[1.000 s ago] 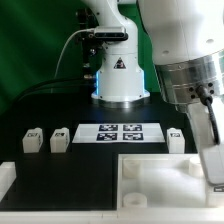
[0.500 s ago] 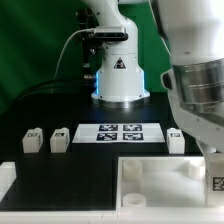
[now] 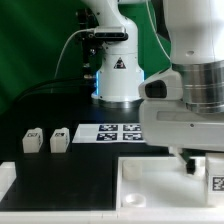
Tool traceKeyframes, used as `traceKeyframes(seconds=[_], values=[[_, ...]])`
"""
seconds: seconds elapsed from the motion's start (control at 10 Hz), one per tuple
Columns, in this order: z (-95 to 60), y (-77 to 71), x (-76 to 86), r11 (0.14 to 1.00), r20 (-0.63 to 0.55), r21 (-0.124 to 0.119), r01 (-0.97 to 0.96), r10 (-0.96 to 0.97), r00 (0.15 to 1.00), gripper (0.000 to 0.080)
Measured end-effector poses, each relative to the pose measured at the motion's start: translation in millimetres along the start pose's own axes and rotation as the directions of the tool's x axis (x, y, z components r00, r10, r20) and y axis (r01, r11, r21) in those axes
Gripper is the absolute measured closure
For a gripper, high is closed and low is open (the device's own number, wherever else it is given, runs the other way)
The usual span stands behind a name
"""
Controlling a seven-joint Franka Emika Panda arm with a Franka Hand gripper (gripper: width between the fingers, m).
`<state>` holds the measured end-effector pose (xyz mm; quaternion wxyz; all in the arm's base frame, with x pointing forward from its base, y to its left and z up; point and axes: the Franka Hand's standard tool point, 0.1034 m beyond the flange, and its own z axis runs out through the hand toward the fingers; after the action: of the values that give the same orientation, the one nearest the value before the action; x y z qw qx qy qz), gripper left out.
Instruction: Assemble one leg
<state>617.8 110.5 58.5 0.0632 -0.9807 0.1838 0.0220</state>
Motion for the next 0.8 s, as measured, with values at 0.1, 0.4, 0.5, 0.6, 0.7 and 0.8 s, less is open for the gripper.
traceKeyframes(seconds=[0.1, 0.4, 0.5, 0.6, 0.7, 0.8], values=[[-0.7, 4.2, 2.8, 0.981, -0.008, -0.03, 0.191, -0.191, 0.981, 0.015], [-0.1, 4.0, 2.0, 0.934, -0.002, -0.065, 0.352, -0.353, 0.936, 0.0162], [0.0, 4.1, 2.0, 0.945, -0.004, -0.063, 0.321, -0.322, 0.947, 0.0162], [0.1, 3.5, 1.6, 0.97, -0.009, -0.062, 0.236, -0.237, 0.971, 0.0337], [0.3, 3.5, 1.3, 0.985, -0.013, -0.062, 0.163, -0.164, 0.986, 0.0518], [0.5, 2.8, 0.9, 0.997, -0.018, -0.057, 0.056, -0.057, 0.998, 0.0518]])
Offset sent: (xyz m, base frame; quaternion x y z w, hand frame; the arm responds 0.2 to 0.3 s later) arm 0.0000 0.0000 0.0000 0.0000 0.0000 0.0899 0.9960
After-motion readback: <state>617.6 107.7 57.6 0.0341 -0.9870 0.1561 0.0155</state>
